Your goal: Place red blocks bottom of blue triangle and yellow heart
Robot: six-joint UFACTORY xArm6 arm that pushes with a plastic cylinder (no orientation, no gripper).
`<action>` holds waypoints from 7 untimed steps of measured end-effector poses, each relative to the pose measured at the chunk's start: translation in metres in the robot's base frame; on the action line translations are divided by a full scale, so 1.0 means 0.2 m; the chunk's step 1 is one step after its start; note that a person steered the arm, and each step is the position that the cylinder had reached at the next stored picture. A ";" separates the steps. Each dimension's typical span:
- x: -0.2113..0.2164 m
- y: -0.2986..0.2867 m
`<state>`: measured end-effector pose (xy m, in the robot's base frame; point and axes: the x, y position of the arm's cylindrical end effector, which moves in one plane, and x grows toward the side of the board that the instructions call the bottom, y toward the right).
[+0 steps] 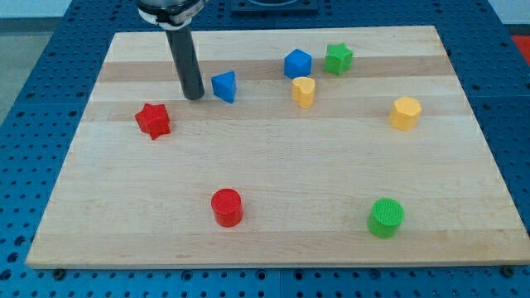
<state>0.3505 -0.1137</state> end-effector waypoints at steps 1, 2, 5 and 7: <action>0.00 0.25; 0.00 0.33; 0.73 -0.48; 0.32 -0.71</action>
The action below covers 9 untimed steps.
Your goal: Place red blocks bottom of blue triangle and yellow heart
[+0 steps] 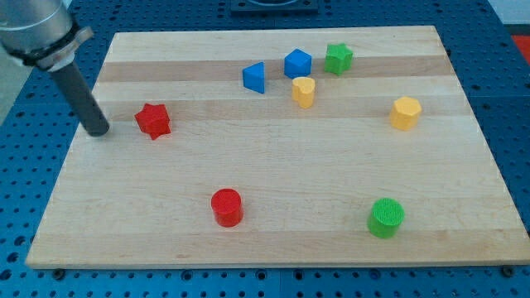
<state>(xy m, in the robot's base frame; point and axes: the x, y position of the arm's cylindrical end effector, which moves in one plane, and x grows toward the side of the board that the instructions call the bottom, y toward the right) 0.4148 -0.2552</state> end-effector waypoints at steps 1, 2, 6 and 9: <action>-0.06 0.52; 0.02 0.61; -0.09 0.96; 0.75 0.64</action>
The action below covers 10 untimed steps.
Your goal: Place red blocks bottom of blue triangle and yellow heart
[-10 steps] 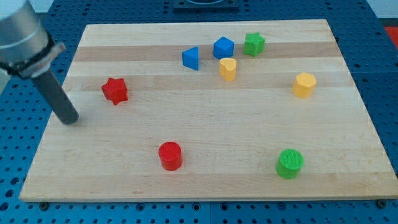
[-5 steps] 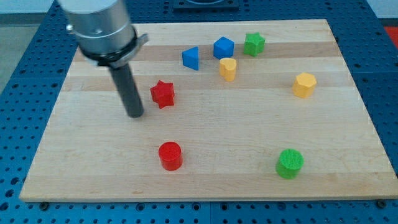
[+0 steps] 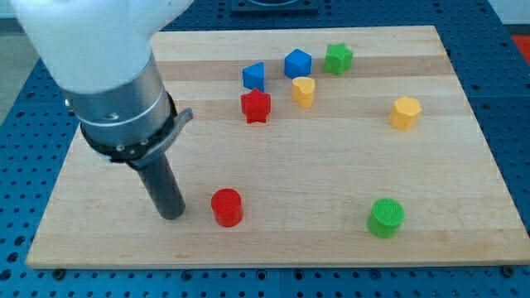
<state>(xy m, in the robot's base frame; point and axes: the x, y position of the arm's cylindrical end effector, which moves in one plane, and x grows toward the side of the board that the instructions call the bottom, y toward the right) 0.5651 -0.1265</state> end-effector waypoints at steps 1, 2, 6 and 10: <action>0.07 0.42; 0.02 0.73; -0.19 0.63; -0.19 0.76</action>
